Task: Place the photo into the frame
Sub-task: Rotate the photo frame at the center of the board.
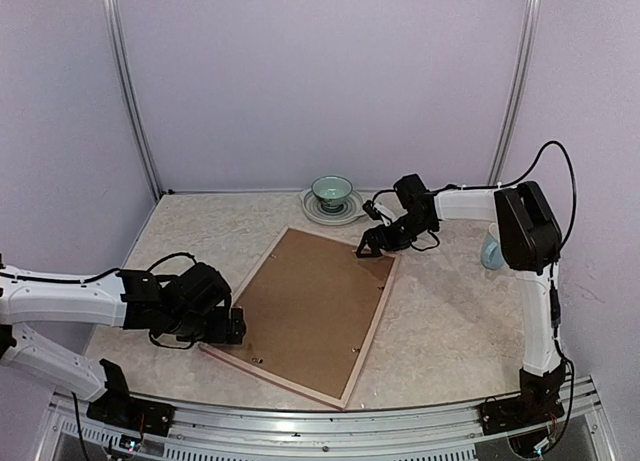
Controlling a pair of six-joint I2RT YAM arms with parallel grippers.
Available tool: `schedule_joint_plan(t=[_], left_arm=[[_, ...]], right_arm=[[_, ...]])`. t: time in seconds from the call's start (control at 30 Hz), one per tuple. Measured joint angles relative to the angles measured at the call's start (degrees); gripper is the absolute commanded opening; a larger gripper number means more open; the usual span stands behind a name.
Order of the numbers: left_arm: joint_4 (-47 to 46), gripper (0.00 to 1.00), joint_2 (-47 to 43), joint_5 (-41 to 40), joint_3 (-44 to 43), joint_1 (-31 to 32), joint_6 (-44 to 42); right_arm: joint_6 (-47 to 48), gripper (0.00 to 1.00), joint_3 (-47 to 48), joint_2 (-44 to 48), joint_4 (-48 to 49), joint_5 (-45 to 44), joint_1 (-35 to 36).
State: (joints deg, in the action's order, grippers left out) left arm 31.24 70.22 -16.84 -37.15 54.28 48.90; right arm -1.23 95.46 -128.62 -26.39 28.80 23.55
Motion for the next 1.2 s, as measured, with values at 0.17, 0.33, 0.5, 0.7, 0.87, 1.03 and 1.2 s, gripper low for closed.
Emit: schedule_joint_plan(t=[0.17,0.33,0.5,0.7,0.87,1.03,1.2], left_arm=[[2.86,0.99,-1.64,0.13,-1.38,-0.22,0.98],[6.60,0.99,-2.01,3.32,-4.44,-0.28,3.43],[7.87,0.99,-3.80,8.87,-4.28,-0.55,7.17],[6.47,0.99,-6.19,13.18,-0.79,-1.09,10.08],[4.74,0.99,-7.15,14.78,2.54,-1.11,11.96],[2.03,0.99,-6.36,14.97,5.22,-1.51,12.83],[-1.77,0.99,-2.21,14.53,6.14,-3.26,12.63]], right_arm=[[-1.07,0.96,-2.05,1.25,0.85,-0.24,0.72],[-1.44,0.96,-2.34,1.36,1.31,-0.20,0.72],[-1.46,0.96,-2.34,1.36,1.29,-0.22,0.72],[-1.46,0.96,-2.34,1.36,1.29,-0.22,0.72],[-1.49,0.96,-2.25,1.33,1.22,-0.24,0.72],[-1.53,0.96,-2.19,1.33,1.16,-0.26,0.72],[-1.57,0.96,-2.21,1.36,1.14,-0.28,0.72]])
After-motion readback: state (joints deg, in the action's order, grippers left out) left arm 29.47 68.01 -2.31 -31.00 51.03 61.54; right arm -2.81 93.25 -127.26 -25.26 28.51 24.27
